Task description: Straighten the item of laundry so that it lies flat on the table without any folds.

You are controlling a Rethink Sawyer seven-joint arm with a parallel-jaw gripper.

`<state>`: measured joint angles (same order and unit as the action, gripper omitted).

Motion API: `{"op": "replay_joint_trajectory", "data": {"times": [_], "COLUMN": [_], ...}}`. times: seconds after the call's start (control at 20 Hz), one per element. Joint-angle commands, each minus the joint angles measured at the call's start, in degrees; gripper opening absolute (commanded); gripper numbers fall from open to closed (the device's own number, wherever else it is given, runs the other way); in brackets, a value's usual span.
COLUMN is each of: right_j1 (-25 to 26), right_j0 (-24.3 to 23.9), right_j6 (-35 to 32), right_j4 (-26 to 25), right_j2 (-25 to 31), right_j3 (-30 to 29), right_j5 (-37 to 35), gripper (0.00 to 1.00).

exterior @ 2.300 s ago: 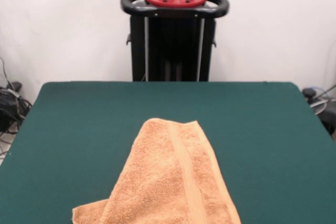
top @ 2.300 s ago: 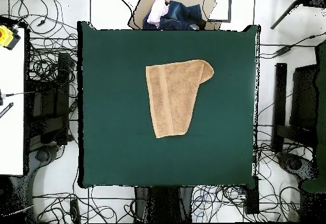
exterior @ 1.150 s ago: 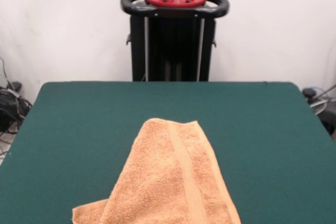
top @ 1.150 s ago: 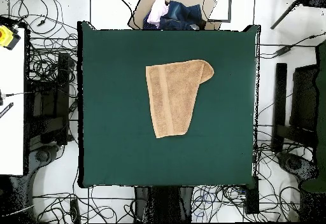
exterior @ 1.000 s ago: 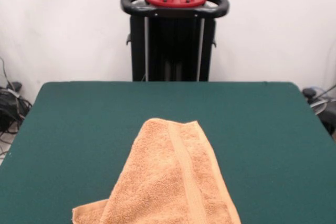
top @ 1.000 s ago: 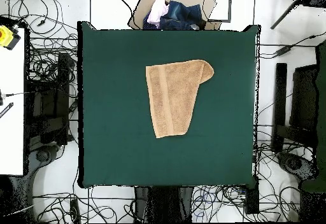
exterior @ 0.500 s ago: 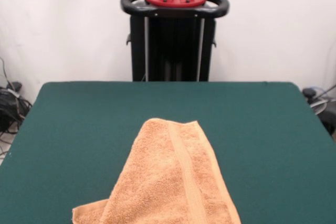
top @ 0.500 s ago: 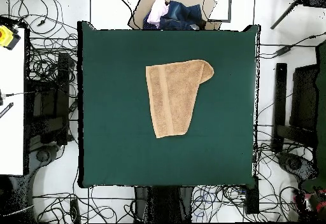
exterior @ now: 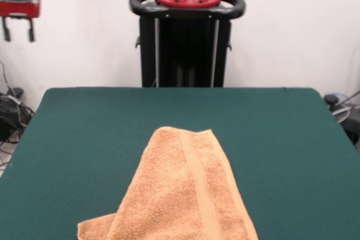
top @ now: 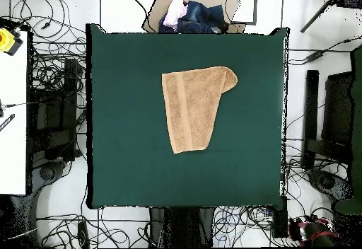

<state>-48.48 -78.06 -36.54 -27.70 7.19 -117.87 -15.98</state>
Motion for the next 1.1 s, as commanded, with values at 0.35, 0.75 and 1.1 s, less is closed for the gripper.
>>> {"op": "replay_joint_trajectory", "data": {"times": [0.35,0.75,1.1], "right_j1": [2.55,13.50,26.29], "right_j0": [12.33,23.44,35.51], "right_j6": [-27.22,-34.62,-42.15], "right_j4": [1.78,4.23,11.03], "right_j2": [-11.60,-20.23,-24.51], "right_j3": [-17.55,-21.26,-23.11], "right_j5": [17.88,35.28,50.43], "gripper": [1.00,1.00,1.00]}}
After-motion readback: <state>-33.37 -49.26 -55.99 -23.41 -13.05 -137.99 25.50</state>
